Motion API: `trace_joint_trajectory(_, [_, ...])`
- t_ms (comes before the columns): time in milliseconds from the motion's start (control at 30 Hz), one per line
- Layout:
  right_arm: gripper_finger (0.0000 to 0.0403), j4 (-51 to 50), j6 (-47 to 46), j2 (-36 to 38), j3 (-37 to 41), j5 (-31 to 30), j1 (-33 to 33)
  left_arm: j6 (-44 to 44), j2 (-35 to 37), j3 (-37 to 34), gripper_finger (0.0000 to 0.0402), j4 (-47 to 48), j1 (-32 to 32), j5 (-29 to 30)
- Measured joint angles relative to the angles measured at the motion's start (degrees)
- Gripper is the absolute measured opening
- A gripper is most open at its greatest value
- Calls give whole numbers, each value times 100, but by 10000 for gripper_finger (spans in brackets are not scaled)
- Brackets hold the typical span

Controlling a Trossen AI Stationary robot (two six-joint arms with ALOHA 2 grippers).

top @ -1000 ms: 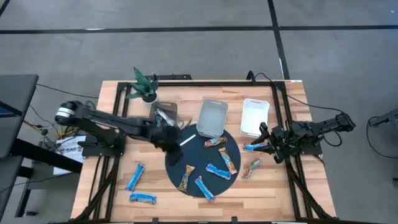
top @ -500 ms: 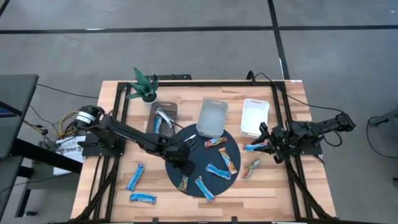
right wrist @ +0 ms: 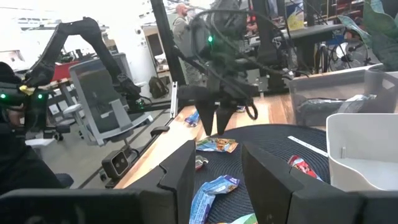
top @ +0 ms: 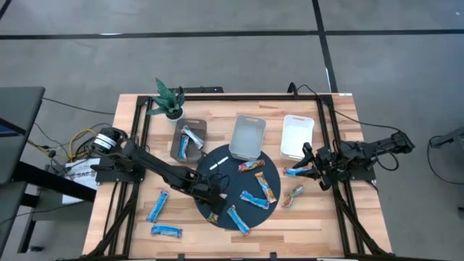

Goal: Pick and place Granola Bars by type
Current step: Put the yellow granola bar into the black bin

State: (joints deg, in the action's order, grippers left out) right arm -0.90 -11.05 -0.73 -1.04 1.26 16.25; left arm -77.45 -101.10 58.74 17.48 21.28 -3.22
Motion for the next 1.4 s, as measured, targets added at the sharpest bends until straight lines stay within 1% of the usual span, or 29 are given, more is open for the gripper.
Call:
trace_joint_trajectory(333, [122,6,0,2,-2,0,-2,-16,-397,0,160,-243,-4,61])
trace_joint_trajectory(433, [122,1,0,3,0,0,0,-7,-400,7,155,-234,-4,26])
trace_joint_trajectory(533, [122,0,0,-6,-1,-1,-2,28,-384,7,131,-174,-2,65])
trace_joint_trajectory(767, [122,2,0,-1,-2,0,0,240,-276,2,24,-180,-2,63])
trace_joint_trajectory(833, [122,2,-2,0,-2,0,-2,324,-167,-2,19,-152,-18,169])
trace_joint_trajectory(900, [122,2,0,0,0,0,-2,351,8,-2,22,-82,-56,324])
trace_joint_trajectory(967, [122,2,0,0,0,0,0,370,267,-2,36,171,-134,561])
trace_joint_trajectory(1067, [122,2,0,0,0,0,0,434,856,-2,46,706,-324,1066])
trace_joint_trajectory(1300, [122,2,0,0,-1,0,-2,790,2566,-2,18,2165,-979,2711])
trace_joint_trajectory(1367, [122,2,0,0,-1,0,-1,865,2985,-2,16,2554,-1247,3046])
trace_joint_trajectory(1400, [122,2,0,0,-2,0,0,918,3162,-2,18,2712,-1390,3116])
